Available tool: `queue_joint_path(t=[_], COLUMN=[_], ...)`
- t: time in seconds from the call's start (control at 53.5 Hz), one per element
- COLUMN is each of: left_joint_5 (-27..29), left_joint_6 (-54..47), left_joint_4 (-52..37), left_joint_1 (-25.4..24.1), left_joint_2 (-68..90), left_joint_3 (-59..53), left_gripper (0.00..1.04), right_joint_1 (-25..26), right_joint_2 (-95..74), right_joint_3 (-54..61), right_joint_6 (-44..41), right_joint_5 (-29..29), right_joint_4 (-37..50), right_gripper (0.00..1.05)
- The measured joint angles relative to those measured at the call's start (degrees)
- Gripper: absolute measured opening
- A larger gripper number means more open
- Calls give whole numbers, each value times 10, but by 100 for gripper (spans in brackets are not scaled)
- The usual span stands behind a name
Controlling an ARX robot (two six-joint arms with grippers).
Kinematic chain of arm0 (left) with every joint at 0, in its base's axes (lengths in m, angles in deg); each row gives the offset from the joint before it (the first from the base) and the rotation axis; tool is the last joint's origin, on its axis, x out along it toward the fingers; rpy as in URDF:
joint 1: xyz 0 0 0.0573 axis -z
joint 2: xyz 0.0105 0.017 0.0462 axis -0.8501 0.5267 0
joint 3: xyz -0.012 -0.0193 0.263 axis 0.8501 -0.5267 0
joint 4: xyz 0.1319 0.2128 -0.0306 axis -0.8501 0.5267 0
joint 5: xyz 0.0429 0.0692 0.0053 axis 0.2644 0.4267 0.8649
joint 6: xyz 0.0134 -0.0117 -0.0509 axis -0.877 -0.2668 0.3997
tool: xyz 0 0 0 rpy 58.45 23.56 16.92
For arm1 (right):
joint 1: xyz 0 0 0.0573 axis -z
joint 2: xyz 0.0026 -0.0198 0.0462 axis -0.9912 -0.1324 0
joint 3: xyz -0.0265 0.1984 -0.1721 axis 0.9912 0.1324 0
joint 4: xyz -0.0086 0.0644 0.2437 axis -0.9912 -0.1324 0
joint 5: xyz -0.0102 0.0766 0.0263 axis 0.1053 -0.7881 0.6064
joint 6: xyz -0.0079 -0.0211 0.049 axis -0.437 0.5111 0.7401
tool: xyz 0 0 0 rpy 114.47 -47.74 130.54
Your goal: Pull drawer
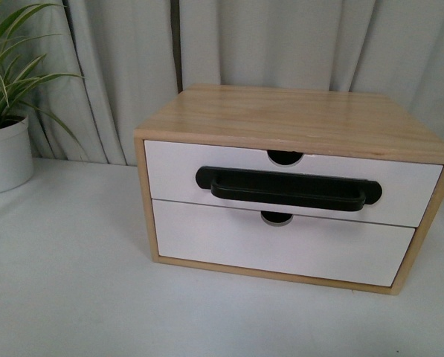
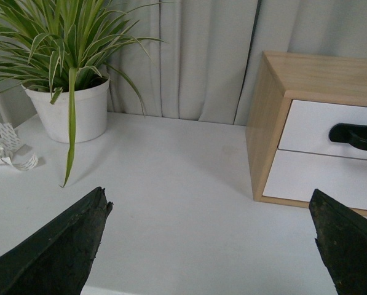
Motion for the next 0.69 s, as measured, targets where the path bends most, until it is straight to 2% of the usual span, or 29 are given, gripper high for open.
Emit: queue_joint_path(t=[0.692], left_joint_5=[0], left_joint_6=[0], left_joint_4=[0], left_joint_1=[0], left_joint_2=[0], left_joint_3=[0], left_gripper=[99], right_joint_1=[0], right_joint_2=[0], right_joint_3=[0], right_joint_6=[0], right_joint_5=[0], right_joint_4=[0], right_gripper=[96])
